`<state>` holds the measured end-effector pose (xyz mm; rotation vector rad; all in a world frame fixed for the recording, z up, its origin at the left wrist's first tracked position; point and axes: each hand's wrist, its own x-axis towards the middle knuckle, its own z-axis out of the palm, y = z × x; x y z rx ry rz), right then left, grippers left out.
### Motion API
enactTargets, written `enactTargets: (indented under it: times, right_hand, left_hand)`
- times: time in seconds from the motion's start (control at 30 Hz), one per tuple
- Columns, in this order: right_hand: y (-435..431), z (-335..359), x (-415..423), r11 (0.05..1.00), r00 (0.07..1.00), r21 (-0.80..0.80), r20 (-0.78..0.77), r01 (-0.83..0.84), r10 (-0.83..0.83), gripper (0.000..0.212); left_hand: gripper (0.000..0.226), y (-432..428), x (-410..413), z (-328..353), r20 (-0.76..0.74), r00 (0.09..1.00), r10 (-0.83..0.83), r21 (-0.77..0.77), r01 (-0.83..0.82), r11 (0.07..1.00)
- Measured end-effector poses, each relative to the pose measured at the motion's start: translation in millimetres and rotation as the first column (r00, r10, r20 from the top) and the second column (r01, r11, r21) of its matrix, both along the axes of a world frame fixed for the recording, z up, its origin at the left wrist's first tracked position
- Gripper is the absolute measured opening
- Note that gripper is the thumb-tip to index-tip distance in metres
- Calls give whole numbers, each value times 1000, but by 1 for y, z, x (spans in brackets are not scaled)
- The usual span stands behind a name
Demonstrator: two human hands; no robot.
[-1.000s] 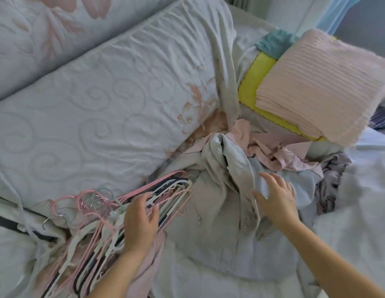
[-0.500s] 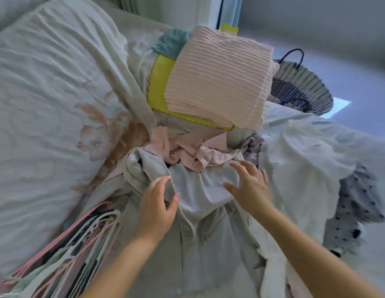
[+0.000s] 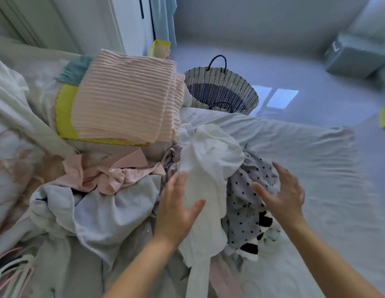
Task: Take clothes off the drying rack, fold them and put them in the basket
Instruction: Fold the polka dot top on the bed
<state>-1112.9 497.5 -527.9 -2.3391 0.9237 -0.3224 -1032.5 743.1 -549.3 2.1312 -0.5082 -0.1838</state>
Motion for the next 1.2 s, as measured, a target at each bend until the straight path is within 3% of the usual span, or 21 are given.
enactTargets:
  times: [0.13,0.2,0.33,0.4,0.53,0.73,0.83,0.9,1.07,1.2]
  right_hand:
    - [-37,-35,-34,908,985,385,-18,164,-171,119]
    - [-46,-53,-45,845,981,501,-53,187,-185,127]
    - [-61,-82,-49,820,990,554,-74,144,-124,104]
    - [-70,-97,-43,813,988,562,-103,150,-111,114]
    - [-77,-124,-32,763,983,622,-147,176,-107,136]
    - [-57,-161,-8,650,986,746,-53,144,-157,130]
    - [-30,-164,18,566,971,808,-31,163,-237,144]
    - [-13,-167,38,584,974,800,-3,140,-228,145]
    - [20,-181,90,650,981,756,62,73,-182,105]
    - [43,-175,134,735,992,675,30,68,-119,114]
  left_hand:
    - [87,-94,-18,12,162,969,-185,228,145,963]
    - [94,-137,-22,3,258,916,-307,383,194,903]
    - [100,-181,-14,-39,250,883,-396,682,129,719]
    - [96,-179,-8,-70,222,874,-432,747,132,651]
    - [96,-168,8,-99,185,875,-447,772,152,618]
    - [93,-168,35,-123,233,862,-450,742,141,655]
    - [91,-160,50,-131,289,845,-449,718,119,686]
    - [89,-146,66,-136,317,842,-436,709,95,699]
    - [89,-111,115,-138,353,844,-403,731,20,682]
    - [101,-85,152,-138,412,827,-383,726,-43,687]
